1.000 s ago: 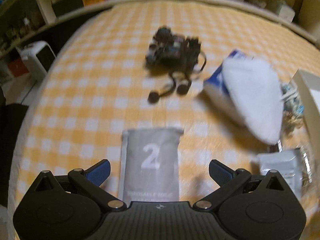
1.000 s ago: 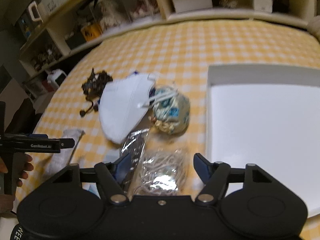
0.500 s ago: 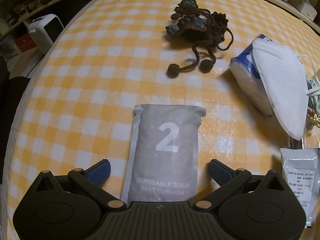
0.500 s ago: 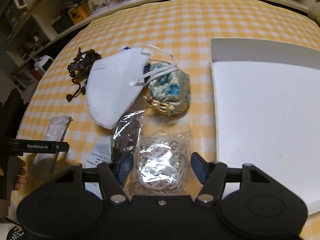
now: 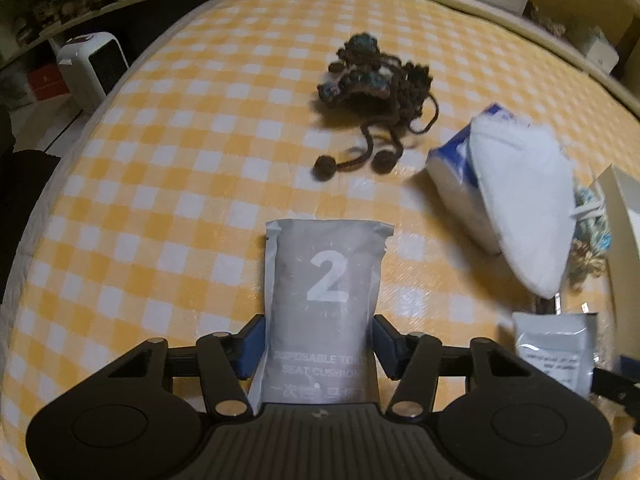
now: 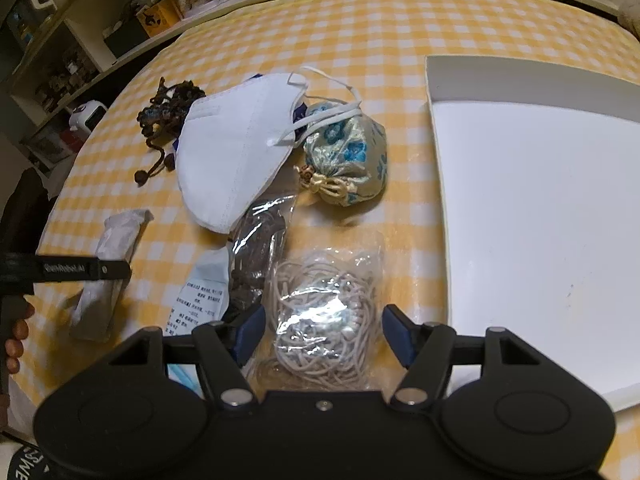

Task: Organize soft objects
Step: 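Grasp the grey printed pouch with the left tool while the right tool grasps the clear rubber-band bag, then carry the grey pouch with the left tool while the right tool carries the rubber-band bag into the white box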

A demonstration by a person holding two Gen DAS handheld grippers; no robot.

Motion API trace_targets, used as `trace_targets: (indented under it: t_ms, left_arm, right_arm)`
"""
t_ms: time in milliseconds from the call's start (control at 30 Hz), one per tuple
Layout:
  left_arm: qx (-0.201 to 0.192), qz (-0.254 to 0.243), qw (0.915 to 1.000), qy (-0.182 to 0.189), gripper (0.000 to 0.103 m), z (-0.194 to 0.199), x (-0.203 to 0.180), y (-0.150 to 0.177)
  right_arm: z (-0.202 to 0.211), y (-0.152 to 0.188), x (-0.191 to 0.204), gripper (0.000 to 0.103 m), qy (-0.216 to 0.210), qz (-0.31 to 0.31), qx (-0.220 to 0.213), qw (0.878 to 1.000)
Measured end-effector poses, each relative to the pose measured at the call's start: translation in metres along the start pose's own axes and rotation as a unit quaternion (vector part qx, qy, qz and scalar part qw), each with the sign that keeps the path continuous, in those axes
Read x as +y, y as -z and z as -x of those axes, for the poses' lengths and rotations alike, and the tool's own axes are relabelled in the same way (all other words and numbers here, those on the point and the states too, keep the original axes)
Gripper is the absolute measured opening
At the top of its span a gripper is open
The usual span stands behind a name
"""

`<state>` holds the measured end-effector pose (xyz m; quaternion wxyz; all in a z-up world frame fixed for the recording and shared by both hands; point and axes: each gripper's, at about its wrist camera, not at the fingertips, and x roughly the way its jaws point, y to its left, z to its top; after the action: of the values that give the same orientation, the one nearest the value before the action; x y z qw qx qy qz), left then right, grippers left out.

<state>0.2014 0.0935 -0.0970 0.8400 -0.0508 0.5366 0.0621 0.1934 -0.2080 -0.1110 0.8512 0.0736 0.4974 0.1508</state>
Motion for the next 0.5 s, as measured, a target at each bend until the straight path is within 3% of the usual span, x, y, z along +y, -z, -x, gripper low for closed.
trace_targets:
  t_ms: [33,67,167,333,500]
  left_arm:
    - [-0.005,0.004,1.0000,0.003,0.057,0.002,0.000,0.000]
    - [-0.011,0.006,0.9999,0.005,0.057,0.004,0.000,0.001]
    - [-0.031,0.018,0.9992,0.016,0.057,0.015,-0.002,0.003]
    - [-0.078,0.041,0.9954,0.038,0.057,0.041,-0.003,0.008]
    - [-0.127,0.066,0.9874,0.066,0.057,0.071,-0.006,0.015]
  right_arm:
    - [0.000,0.000,0.000,0.063,-0.002,0.004,0.001,1.000]
    - [0.000,0.000,0.001,0.053,-0.005,0.009,0.000,1.000]
    - [0.005,0.002,0.005,0.041,-0.013,0.035,-0.012,0.999]
    - [0.022,0.003,0.010,0.036,-0.024,0.058,-0.036,0.997]
    - [0.050,-0.001,-0.003,0.036,-0.050,0.030,-0.078,0.995]
